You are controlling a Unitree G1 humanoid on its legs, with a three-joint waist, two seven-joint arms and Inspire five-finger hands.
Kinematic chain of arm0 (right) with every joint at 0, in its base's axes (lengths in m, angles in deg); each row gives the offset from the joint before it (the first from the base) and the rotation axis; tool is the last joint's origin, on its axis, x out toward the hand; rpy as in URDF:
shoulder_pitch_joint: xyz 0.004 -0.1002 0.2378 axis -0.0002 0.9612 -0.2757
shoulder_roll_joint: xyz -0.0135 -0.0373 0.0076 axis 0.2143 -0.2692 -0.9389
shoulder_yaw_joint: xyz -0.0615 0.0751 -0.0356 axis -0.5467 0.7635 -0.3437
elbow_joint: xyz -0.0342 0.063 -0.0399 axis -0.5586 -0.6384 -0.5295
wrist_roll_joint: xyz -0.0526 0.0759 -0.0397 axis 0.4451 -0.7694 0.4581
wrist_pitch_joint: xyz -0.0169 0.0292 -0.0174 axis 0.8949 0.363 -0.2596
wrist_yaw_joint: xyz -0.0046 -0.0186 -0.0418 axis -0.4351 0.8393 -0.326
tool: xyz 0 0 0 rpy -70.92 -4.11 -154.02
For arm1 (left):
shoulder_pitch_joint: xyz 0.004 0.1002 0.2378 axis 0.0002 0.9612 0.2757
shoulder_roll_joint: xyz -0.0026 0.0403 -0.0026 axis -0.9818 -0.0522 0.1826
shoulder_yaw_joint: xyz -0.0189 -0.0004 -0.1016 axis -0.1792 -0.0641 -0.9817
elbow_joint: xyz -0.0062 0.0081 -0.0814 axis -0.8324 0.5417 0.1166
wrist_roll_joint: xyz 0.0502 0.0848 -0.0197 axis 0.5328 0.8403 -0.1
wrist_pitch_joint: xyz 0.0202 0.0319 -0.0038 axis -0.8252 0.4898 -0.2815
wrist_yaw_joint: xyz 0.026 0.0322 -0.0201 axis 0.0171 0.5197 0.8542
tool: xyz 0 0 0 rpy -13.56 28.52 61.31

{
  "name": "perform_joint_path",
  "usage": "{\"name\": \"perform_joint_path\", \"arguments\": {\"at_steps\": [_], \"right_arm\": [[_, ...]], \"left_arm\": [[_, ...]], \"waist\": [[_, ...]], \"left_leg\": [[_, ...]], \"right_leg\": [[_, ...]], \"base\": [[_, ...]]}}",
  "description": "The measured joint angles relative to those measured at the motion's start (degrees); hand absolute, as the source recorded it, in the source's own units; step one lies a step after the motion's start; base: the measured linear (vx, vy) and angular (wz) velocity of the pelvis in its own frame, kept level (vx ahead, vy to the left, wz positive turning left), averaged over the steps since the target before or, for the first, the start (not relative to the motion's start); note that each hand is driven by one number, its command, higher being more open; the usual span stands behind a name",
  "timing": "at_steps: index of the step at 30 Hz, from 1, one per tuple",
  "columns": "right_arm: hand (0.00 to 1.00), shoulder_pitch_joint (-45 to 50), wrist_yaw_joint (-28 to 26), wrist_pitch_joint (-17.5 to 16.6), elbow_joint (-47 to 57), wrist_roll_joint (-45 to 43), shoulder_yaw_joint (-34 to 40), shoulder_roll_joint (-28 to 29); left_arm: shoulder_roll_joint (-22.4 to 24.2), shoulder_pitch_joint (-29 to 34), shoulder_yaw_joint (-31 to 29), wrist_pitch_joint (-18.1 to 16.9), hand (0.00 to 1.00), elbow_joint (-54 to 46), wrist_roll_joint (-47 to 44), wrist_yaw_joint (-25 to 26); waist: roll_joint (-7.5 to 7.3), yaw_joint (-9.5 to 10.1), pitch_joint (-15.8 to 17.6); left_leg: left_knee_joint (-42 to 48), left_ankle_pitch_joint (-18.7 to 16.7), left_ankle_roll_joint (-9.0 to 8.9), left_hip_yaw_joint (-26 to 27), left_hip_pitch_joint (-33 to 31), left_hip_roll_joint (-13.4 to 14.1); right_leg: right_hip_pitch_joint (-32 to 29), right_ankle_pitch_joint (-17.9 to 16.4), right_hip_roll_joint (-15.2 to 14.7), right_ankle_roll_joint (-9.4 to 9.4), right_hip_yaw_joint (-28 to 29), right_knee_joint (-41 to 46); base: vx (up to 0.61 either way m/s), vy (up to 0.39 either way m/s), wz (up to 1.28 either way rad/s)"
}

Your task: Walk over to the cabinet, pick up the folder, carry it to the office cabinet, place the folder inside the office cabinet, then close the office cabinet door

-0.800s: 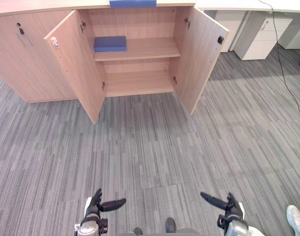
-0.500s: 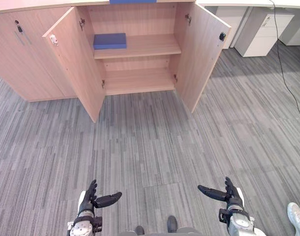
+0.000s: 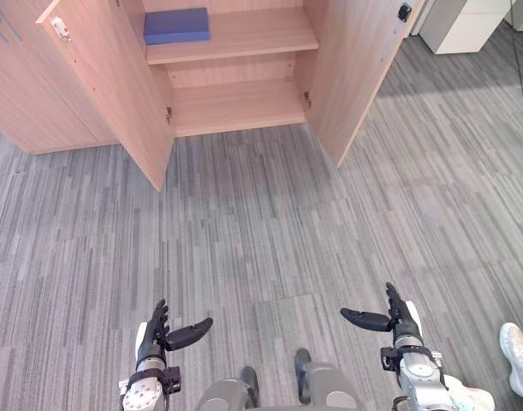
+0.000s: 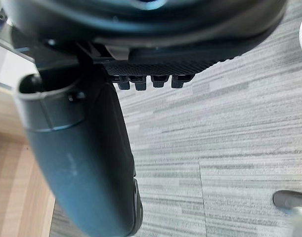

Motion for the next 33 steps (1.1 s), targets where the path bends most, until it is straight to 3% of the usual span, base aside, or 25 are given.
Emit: {"name": "perform_joint_path", "arguments": {"at_steps": [2,4,5,7,8,9,10,11,12,13,14,15,18,19,21,22,23,25,26,27,28,29,30,32,33], "right_arm": [[1.00,0.1,0.0,0.0,0.9,0.0,-1.1,0.0],[1.00,-0.3,0.1,0.0,1.7,0.0,-1.3,-0.2],[1.00,-0.3,0.1,0.0,1.7,0.0,-1.3,-0.4],[1.00,0.5,0.1,0.0,2.1,0.0,-1.4,-0.5],[1.00,0.2,0.2,0.2,2.1,0.0,-1.4,-1.3],[1.00,-0.5,0.5,0.2,2.3,0.0,-1.2,-0.9],[1.00,-0.6,0.6,0.2,2.3,0.1,-1.2,-1.0],[1.00,-0.3,0.7,0.2,2.3,0.1,-1.4,-1.0],[1.00,-0.2,0.8,0.1,2.3,0.2,-2.7,-0.5],[1.00,-0.3,0.8,0.1,2.3,0.2,-3.1,0.0],[1.00,-1.1,1.0,0.0,2.4,0.2,-3.0,0.7],[1.00,-1.7,1.1,0.0,2.5,0.1,-3.1,1.6],[1.00,-1.9,1.1,0.0,2.8,0.1,-3.1,3.5],[1.00,-2.4,1.2,0.0,2.4,0.0,-3.0,3.5],[1.00,-3.0,1.6,0.0,0.6,0.0,-2.6,2.4],[1.00,-3.6,2.1,0.3,-2.3,0.0,-2.1,2.2],[1.00,-4.1,2.3,0.9,-4.0,0.0,-1.8,2.8],[1.00,-3.6,2.3,1.1,-4.5,0.0,-1.3,2.8],[1.00,-3.6,2.2,1.3,-4.9,0.0,-1.2,3.3],[1.00,-3.7,2.1,1.3,-4.9,0.1,-1.3,3.8],[1.00,-3.8,2.0,1.3,-4.9,0.2,-1.5,4.0],[1.00,-4.0,1.9,1.3,-4.9,0.2,-2.5,4.1],[1.00,-4.0,1.8,1.2,-4.9,0.2,-3.8,4.1],[1.00,-4.2,1.8,0.9,-4.7,0.6,-4.4,4.4],[1.00,-5.0,1.8,0.9,-4.8,1.2,-4.3,4.4]], "left_arm": [[0.1,0.0,0.1,0.0,1.00,0.0,-0.2,1.1],[0.2,-2.0,0.2,0.0,1.00,0.2,-1.7,1.8],[0.4,-3.1,0.2,0.0,1.00,0.4,-2.1,2.0],[0.3,-4.1,0.4,-0.1,1.00,0.6,-2.2,2.1],[1.2,-5.1,0.7,-0.2,1.00,1.0,-2.1,2.1],[1.0,-6.0,1.6,-0.2,1.00,1.1,-2.0,1.7],[1.3,-6.0,2.3,-0.2,1.00,1.1,-2.0,1.6],[2.4,-5.7,2.8,-0.2,1.00,1.2,-2.0,1.1],[3.1,-4.9,2.8,-0.7,1.00,0.9,-2.0,0.9],[3.0,-4.7,2.8,-1.2,1.00,0.8,-2.0,0.7],[3.0,-5.0,2.4,-1.3,1.00,0.7,-2.0,0.7],[3.0,-5.2,2.2,-1.1,1.00,0.7,-2.0,0.7],[3.0,-5.3,2.3,-0.7,1.00,0.9,-1.9,0.6],[3.0,-5.1,2.3,-0.4,1.00,1.2,-1.2,0.6],[3.2,-4.2,2.5,0.0,1.00,2.0,-0.9,0.6],[2.8,-4.2,2.3,0.3,1.00,3.6,-0.9,0.7],[2.2,-5.1,2.2,0.7,1.00,5.2,-0.9,0.9],[2.3,-5.8,1.8,1.0,1.00,4.8,-0.9,1.0],[2.5,-5.4,1.1,1.1,1.00,5.1,-0.9,1.0],[2.4,-5.3,1.0,1.3,1.00,5.2,-0.9,1.0],[2.2,-5.3,1.1,1.5,1.00,5.2,-0.9,1.0],[1.9,-5.3,1.1,1.5,1.00,5.2,-0.9,1.0],[1.5,-5.2,1.1,1.2,1.00,5.1,-0.9,1.2],[0.6,-5.3,1.1,0.5,1.00,5.1,-1.0,1.5],[0.2,-5.6,1.1,0.2,1.00,5.2,-1.0,1.5]], "waist": [[0.21,0.04,0.3],[1.17,-0.81,2.0],[1.94,-1.55,2.5],[2.18,-2.07,2.6],[4.15,-1.61,3.0],[3.72,-1.94,3.3],[3.64,-2.33,3.3],[3.44,-3.17,3.4],[2.80,-2.86,3.8],[2.78,-2.31,3.9],[3.16,-0.62,3.7],[2.65,0.65,4.0],[0.91,3.04,4.9],[-0.38,3.23,5.5],[0.06,3.53,5.0],[-0.05,4.49,4.7],[-1.70,4.26,4.0],[-2.63,3.88,3.3],[-3.38,3.90,3.1],[-3.64,3.48,3.1],[-3.63,3.04,3.2],[-3.48,2.60,3.2],[-3.03,2.43,3.0],[-2.31,2.11,2.4],[-2.28,1.57,2.4]], "left_leg": [[-1.2,-1.2,-0.30,-0.4,1.9,0.0],[-4.4,-1.5,-1.25,-2.2,5.5,1.2],[-5.7,-1.6,-1.92,-3.4,6.7,2.4],[-6.8,-2.2,-4.35,-5.3,8.9,3.8],[-5.6,-2.9,-6.92,-5.9,9.9,6.1],[-1.5,-0.3,-11.11,-5.9,9.4,6.1],[1.6,1.5,-11.77,-5.8,9.0,6.1],[12.4,7.1,-11.74,-5.4,6.6,6.1],[27.8,13.7,-11.88,-3.7,1.6,8.1],[35.5,12.7,-11.00,-2.1,-1.5,9.7],[46.3,9.2,-8.47,0.9,-7.8,12.6],[49.7,7.5,-7.22,2.4,-12.4,13.8],[42.0,3.8,-5.57,6.8,-21.8,13.6],[30.4,4.1,-6.13,6.5,-25.0,10.8],[8.1,10.4,-8.24,3.8,-25.5,7.6],[3.6,21.6,-8.08,1.6,-24.1,6.5],[5.4,19.7,-5.91,2.0,-24.4,4.8],[10.8,15.1,-4.15,2.6,-25.2,3.4],[14.2,9.8,-3.47,4.3,-22.3,2.9],[14.2,7.8,-2.93,5.1,-19.0,2.4],[13.7,6.9,-2.62,5.3,-16.6,2.0],[11.4,6.0,-2.36,6.0,-11.1,1.8],[7.6,5.6,-2.52,6.3,-5.5,2.2],[1.5,5.0,-3.65,6.9,1.2,3.3],[-0.3,4.8,-4.41,7.4,4.0,4.2]], "right_leg": [[-3.3,-0.9,-0.5,-0.07,-2.1,-2.4],[-7.1,1.9,1.1,-0.34,-3.0,-11.7],[-8.1,5.4,2.4,-0.78,-3.3,-16.4],[-7.9,16.0,3.9,-1.97,-2.1,-22.1],[-7.8,16.4,5.2,-4.05,-3.6,-18.0],[-7.9,12.0,3.8,-5.17,-4.3,-12.8],[-6.7,10.3,3.1,-5.20,-4.8,-11.3],[-1.7,7.5,2.0,-5.19,-5.9,-11.2],[4.8,5.6,2.5,-5.53,-5.9,-14.9],[7.7,4.6,3.2,-5.39,-5.6,-16.8],[12.1,3.5,4.6,-5.34,-4.9,-20.0],[14.7,3.3,5.3,-5.41,-4.4,-22.0],[23.0,1.8,4.3,-4.38,-3.6,-28.1],[26.6,-0.1,2.2,-2.53,-3.5,-29.8],[30.0,-1.9,1.2,-1.18,-2.4,-31.5],[31.8,-2.9,0.9,-0.71,-0.2,-31.9],[31.7,-2.9,-1.3,-0.62,0.7,-30.8],[29.6,-2.9,-3.7,0.28,3.5,-23.6],[25.5,-1.2,-5.3,4.57,7.1,-8.9],[21.9,0.9,-6.6,8.30,8.3,2.4],[19.5,1.1,-7.2,8.69,8.3,9.5],[15.2,0.2,-8.2,6.77,7.0,20.1],[11.8,-1.1,-8.5,3.39,3.2,23.5],[6.7,-2.9,-8.5,0.51,-3.5,20.8],[3.8,-3.5,-8.3,-0.24,-7.3,14.8]], "base": [[0.29,0.011,0.05],[0.48,-0.070,0.45],[0.66,-0.147,0.73],[0.63,-0.158,0.59],[0.65,-0.185,0.43],[0.64,-0.189,0.41],[0.63,-0.199,0.69],[0.75,-0.228,0.61],[0.74,-0.215,0.47],[0.59,-0.157,0.00],[0.41,-0.080,-0.26],[0.51,-0.055,-0.31],[0.60,0.013,-0.11],[0.57,0.099,-0.06],[0.61,0.176,-0.33],[0.63,0.246,-0.42],[0.64,0.259,-0.21],[0.64,0.273,0.06],[0.77,0.314,-0.25],[0.64,0.231,-0.35],[0.46,0.113,-0.29],[0.52,0.107,-0.40],[0.49,0.085,-0.46],[0.49,0.021,-0.39],[0.61,-0.079,-0.21]]}}
